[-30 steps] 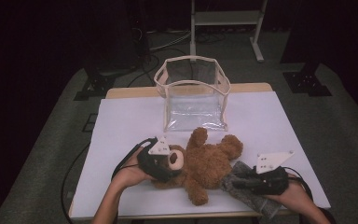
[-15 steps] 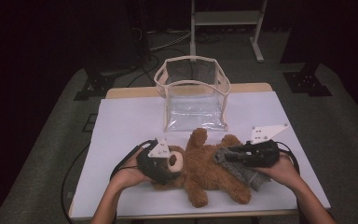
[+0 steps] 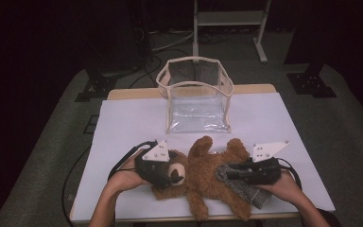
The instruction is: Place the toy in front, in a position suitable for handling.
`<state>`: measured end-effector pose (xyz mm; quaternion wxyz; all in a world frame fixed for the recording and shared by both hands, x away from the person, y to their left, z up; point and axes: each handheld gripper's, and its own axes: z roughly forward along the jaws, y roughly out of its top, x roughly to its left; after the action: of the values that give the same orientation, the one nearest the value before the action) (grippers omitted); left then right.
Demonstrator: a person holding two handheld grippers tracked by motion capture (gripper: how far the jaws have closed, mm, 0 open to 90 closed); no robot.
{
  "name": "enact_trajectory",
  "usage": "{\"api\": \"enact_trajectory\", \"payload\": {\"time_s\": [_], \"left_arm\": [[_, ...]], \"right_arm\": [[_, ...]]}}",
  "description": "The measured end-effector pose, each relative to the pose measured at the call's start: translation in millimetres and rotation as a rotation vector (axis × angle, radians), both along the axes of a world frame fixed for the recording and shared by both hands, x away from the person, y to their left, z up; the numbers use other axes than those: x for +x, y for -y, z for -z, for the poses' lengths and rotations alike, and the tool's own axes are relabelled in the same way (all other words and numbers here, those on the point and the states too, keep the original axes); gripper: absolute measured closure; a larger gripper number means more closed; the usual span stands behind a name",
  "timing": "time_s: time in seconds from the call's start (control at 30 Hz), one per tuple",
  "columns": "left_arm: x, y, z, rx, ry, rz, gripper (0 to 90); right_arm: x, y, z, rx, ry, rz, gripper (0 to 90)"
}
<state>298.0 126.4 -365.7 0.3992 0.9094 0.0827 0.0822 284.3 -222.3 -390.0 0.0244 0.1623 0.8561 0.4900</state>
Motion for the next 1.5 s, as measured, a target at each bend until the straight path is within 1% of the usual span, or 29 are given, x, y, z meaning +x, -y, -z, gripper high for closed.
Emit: {"api": "enact_trajectory", "payload": {"time_s": [0.07,0.17,0.23,0.27,0.3,0.33,0.37,0.43,0.47,0.5,0.53,0.57,0.6,0.63,0.73,0.77,0.83,0.87,0.97,1.03,1.07,1.1,1.17,1.2,1.3,1.37,1.43,1.47,1.5], "left_arm": [[1.4,0.5,5.1,0.000,-0.028,0.004,29.6],[2.7,-0.3,6.1,-0.004,-0.031,0.002,31.3],[2.3,0.4,6.7,-0.002,-0.028,0.004,31.3],[1.9,1.2,7.0,0.001,-0.025,0.005,31.3],[1.6,1.6,7.4,0.000,-0.022,0.004,30.9],[1.6,1.6,7.4,0.000,-0.022,0.004,30.8],[1.5,1.1,7.5,-0.001,-0.019,0.006,30.6],[1.3,-0.4,8.3,-0.011,-0.021,0.006,30.4],[1.5,-1.0,8.4,-0.016,-0.016,0.008,30.2],[1.2,-1.6,7.8,-0.020,-0.011,0.009,29.5],[1.2,-1.6,7.8,-0.020,-0.011,0.009,28.3],[1.0,-2.8,6.3,-0.021,0.001,0.015,27.6],[0.7,-3.7,4.6,-0.025,0.005,0.015,27.6],[0.8,-6.7,1.1,-0.048,0.008,0.015,26.8],[1.3,-9.8,-1.8,-0.062,0.016,0.002,26.8],[1.6,-11.4,-3.2,-0.062,0.023,-0.005,26.9],[1.6,-11.8,-3.4,-0.067,0.023,-0.008,26.9],[1.7,-11.2,-2.5,-0.055,0.019,0.000,26.9],[1.6,-10.3,-1.6,-0.055,0.015,0.004,26.9],[1.9,-5.8,3.8,-0.029,-0.006,0.021,27.3],[1.9,-5.8,3.8,-0.029,-0.006,0.021,27.4],[1.7,-1.5,9.7,-0.013,-0.014,0.031,27.3],[2.0,-1.1,10.7,-0.010,-0.014,0.030,27.3],[3.3,-2.8,11.7,-0.020,-0.022,0.026,27.4],[3.1,-4.5,12.8,-0.028,-0.023,0.025,27.4],[3.2,-4.6,11.9,-0.024,-0.019,0.023,27.3],[3.1,-4.1,11.7,-0.024,-0.018,0.021,27.3],[3.1,-4.1,11.7,-0.024,-0.018,0.021,27.2],[3.2,-4.2,11.7,-0.025,-0.017,0.020,27.2]], "right_arm": [[-2.5,1.1,-5.0,-0.018,0.025,0.002,72.8],[-0.5,0.4,-18.8,-0.031,0.064,0.005,72.8],[4.8,-5.6,-30.3,-0.032,0.083,0.001,72.8],[4.8,-5.6,-30.3,-0.032,0.083,0.001,72.8],[10.8,-15.6,-39.4,-0.043,0.109,-0.017,72.7],[10.8,-15.6,-39.4,-0.043,0.109,-0.017,72.7],[17.0,-27.0,-45.9,-0.056,0.135,-0.041,72.7],[22.9,-37.3,-46.4,-0.082,0.148,-0.054,72.7],[25.5,-41.6,-43.6,-0.104,0.144,-0.058,72.7],[27.8,-45.0,-38.8,-0.130,0.126,-0.066,72.7],[27.8,-45.0,-38.8,-0.130,0.126,-0.066,72.7],[29.7,-47.7,-27.1,-0.154,0.108,-0.063,72.8],[29.7,-47.7,-27.1,-0.154,0.108,-0.063,72.8],[30.8,-42.1,-23.0,-0.113,0.073,-0.053,72.7],[29.6,-37.0,-20.8,-0.102,0.065,-0.042,72.8],[28.9,-34.2,-18.9,-0.088,0.048,-0.035,72.7],[28.8,-33.8,-18.5,-0.087,0.045,-0.033,72.7],[28.4,-34.4,-18.3,-0.088,0.044,-0.035,72.7],[27.9,-36.4,-18.7,-0.097,0.043,-0.043,72.7],[27.0,-38.9,-19.8,-0.109,0.054,-0.049,72.7],[26.2,-40.0,-20.6,-0.116,0.062,-0.054,72.7],[26.0,-40.6,-21.4,-0.122,0.069,-0.059,72.7],[25.8,-40.8,-22.2,-0.127,0.073,-0.060,72.7],[25.7,-39.9,-23.4,-0.129,0.077,-0.059,72.7],[26.4,-34.2,-24.7,-0.127,0.069,-0.060,72.6],[26.2,-26.7,-25.8,-0.131,0.068,-0.045,72.5],[26.8,-17.2,-24.6,-0.138,0.055,-0.022,72.6],[26.8,-17.2,-24.6,-0.138,0.055,-0.022,72.6],[27.4,-12.1,-23.4,-0.139,0.045,-0.011,72.6]]}}
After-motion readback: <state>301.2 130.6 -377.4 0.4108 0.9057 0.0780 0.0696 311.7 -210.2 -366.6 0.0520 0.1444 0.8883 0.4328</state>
